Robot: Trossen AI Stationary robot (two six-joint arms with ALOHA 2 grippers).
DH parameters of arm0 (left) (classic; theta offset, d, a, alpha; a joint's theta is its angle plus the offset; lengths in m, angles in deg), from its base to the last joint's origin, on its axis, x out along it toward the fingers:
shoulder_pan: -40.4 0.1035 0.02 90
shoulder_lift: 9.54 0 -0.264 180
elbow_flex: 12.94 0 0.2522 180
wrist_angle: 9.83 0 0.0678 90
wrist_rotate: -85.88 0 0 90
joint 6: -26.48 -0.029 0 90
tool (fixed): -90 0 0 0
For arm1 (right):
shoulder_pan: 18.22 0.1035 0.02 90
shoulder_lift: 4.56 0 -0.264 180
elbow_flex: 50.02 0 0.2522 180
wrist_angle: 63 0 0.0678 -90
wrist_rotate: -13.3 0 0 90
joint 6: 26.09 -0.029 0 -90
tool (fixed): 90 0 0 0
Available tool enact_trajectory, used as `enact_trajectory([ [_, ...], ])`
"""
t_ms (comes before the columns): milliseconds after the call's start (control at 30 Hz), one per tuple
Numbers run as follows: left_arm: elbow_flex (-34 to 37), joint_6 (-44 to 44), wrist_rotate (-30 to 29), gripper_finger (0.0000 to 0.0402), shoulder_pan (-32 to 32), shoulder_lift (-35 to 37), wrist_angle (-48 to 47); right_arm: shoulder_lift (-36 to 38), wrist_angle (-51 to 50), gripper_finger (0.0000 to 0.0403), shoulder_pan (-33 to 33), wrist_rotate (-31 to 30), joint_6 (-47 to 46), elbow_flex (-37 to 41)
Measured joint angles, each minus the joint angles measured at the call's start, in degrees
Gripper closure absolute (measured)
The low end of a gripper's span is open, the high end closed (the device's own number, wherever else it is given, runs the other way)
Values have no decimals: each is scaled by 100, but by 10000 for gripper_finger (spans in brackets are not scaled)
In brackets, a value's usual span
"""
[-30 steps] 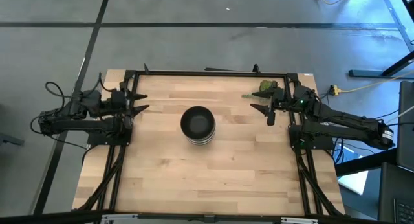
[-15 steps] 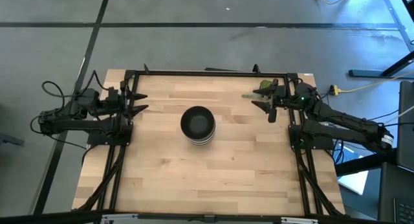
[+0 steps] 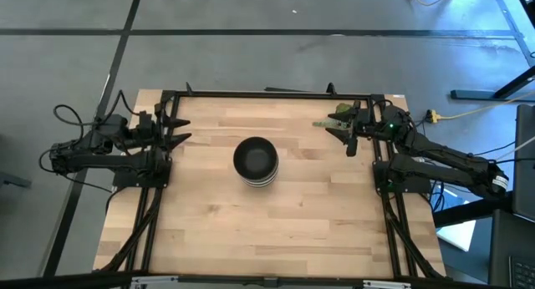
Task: Nest bowls inside each other
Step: Return to Home Position
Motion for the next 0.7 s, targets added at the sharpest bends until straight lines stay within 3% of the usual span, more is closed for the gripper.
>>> enact_trajectory([
  [367,145,-321,-360,212,2,5,60,-13,-8,155,0,-124,452,0],
  [700,992,-186,-343,212,2,31,665,-13,-15,155,0,-474,452,0],
])
